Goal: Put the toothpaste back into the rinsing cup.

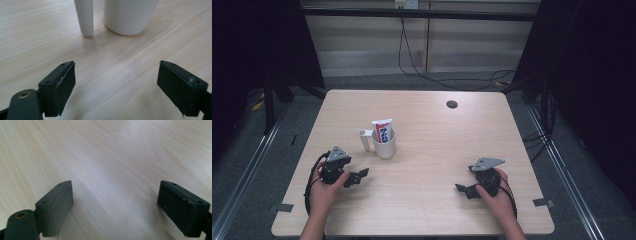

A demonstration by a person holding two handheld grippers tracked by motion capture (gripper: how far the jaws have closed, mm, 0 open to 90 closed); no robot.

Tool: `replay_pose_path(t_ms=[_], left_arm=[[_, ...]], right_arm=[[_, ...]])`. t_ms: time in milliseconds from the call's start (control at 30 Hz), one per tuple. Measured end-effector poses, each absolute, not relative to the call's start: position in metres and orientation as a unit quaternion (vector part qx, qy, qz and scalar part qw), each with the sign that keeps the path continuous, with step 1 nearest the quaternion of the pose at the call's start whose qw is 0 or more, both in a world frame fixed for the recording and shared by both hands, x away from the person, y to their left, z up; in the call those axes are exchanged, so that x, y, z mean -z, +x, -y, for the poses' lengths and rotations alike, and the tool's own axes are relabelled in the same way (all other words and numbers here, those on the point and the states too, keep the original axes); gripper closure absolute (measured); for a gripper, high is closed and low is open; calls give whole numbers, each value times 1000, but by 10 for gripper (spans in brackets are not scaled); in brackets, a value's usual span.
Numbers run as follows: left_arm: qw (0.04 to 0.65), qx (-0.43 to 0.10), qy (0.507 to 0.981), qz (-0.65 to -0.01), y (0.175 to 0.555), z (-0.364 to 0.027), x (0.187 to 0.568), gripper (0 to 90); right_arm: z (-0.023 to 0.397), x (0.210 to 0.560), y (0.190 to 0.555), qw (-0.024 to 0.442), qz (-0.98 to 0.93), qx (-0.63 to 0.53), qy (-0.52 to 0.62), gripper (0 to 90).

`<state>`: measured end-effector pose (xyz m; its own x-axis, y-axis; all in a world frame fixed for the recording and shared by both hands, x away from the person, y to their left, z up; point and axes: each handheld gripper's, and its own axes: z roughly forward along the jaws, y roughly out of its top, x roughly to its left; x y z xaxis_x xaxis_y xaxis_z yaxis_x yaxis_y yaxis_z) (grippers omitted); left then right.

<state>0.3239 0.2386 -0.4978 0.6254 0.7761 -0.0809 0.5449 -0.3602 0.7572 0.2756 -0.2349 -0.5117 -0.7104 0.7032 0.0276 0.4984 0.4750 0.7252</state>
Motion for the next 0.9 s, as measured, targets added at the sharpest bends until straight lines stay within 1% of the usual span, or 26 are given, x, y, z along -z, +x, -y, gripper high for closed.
replay_pose_path(t_ms=[767, 900], left_arm=[[376, -153, 818, -407, 316, -248, 509, 152], [359, -163, 829, -396, 316, -247, 509, 150]], right_arm=[[235, 512, 276, 138, -848, -370, 355, 127], [235, 512, 276, 138, -848, -370, 355, 127]])
